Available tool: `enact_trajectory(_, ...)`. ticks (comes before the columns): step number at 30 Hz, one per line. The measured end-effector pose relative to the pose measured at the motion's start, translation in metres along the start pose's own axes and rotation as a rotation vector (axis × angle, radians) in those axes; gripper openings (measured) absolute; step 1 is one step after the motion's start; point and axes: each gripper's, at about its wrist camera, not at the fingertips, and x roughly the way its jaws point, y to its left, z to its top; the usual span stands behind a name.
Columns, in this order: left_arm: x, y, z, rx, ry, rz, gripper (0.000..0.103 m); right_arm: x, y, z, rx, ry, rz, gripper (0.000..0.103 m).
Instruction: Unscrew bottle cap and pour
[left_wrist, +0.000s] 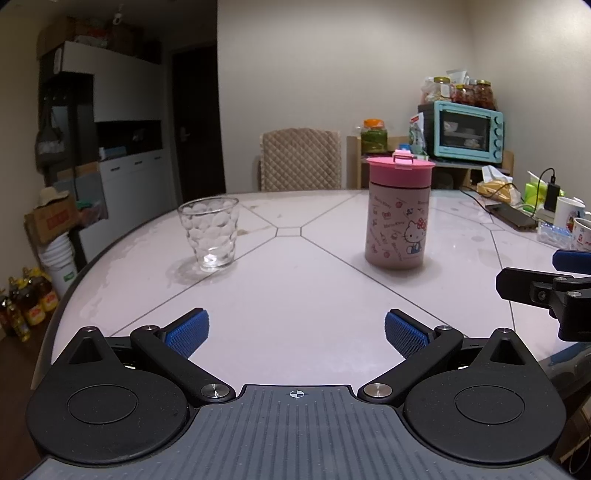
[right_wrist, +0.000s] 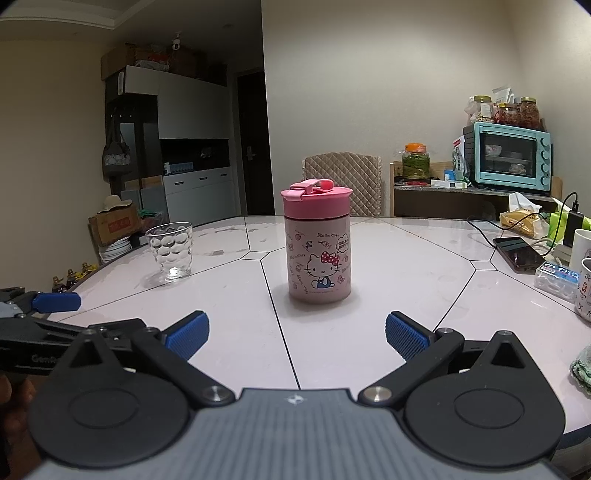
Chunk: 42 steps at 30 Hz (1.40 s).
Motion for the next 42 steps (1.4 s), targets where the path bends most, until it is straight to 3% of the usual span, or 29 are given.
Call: enact_trajectory(42, 0.031, 0.005, 0.024, 0.028, 0.006, -0.033, 0.103, 0.027, -0.006, 0.020, 0.013, 0.020, -0.045, 0.103)
